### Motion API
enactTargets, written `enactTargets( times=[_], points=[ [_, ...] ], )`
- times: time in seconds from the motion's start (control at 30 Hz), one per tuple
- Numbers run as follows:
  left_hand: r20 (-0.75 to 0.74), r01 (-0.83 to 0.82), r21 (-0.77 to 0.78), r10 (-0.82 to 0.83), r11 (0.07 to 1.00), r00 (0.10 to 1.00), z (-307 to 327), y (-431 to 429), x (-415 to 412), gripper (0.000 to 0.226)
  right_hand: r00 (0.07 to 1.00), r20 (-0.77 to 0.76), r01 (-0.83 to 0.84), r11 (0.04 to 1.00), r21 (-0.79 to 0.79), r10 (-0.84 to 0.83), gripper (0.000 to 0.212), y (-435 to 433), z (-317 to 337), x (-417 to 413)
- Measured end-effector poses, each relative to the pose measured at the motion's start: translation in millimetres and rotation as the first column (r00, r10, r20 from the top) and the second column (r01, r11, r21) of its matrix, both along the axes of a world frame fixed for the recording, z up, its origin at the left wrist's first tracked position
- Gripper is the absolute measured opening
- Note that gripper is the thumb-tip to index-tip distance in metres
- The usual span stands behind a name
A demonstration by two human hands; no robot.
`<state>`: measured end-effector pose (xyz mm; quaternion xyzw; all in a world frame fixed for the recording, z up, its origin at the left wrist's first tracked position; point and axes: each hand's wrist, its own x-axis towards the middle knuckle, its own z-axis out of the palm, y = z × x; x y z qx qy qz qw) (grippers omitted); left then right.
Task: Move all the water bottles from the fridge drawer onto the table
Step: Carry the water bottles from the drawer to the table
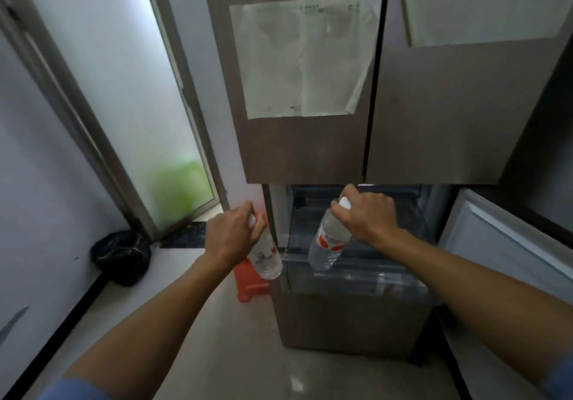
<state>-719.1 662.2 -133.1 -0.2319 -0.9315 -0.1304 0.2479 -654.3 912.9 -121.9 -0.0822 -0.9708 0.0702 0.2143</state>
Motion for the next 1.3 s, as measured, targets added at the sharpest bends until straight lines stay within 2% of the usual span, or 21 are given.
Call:
enactTargets(
  times=[0.1,0.2,0.3,0.6,0.97,1.3],
  points=[
    [0.04,-0.121,-0.035,0.123,0.992,0.992,-16.2,-51.3,48.9,0.029,0.992,0.04,-0.122,0.993,0.006,0.122,0.037,-44.9,-20.5,16.3],
    [0.164,-0.272,-0.093,0.284,0.958,0.945,-26.5,-111.5,104.4,0.027,0.952,0.064,-0.299,0.954,-0.016,0.3,0.039,-102.6,-40.3,30.3],
    [0.197,-0.4,-0.119,0.416,0.909,0.888,-38.0,-183.4,161.5,0.027,0.88,0.089,-0.468,0.883,-0.004,0.467,0.038,-173.7,-55.1,47.4],
    [0.181,-0.708,-0.156,0.724,0.689,0.665,-40.7,-399.4,333.2,0.025,0.629,0.159,-0.777,0.624,0.088,0.761,0.041,-427.3,-52.7,112.4],
    [0.212,-0.873,-0.245,0.902,0.422,0.376,-38.3,-644.4,528.2,0.022,0.33,0.164,-0.943,0.333,0.009,0.93,0.044,-743.8,-58.9,246.2],
    [0.28,-0.967,-0.24,0.96,0.085,0.014,-63.5,-785.8,661.1,0.021,0.017,0.25,-0.997,-0.004,0.083,0.968,0.037,-975.0,-66.7,332.1]
  ],
)
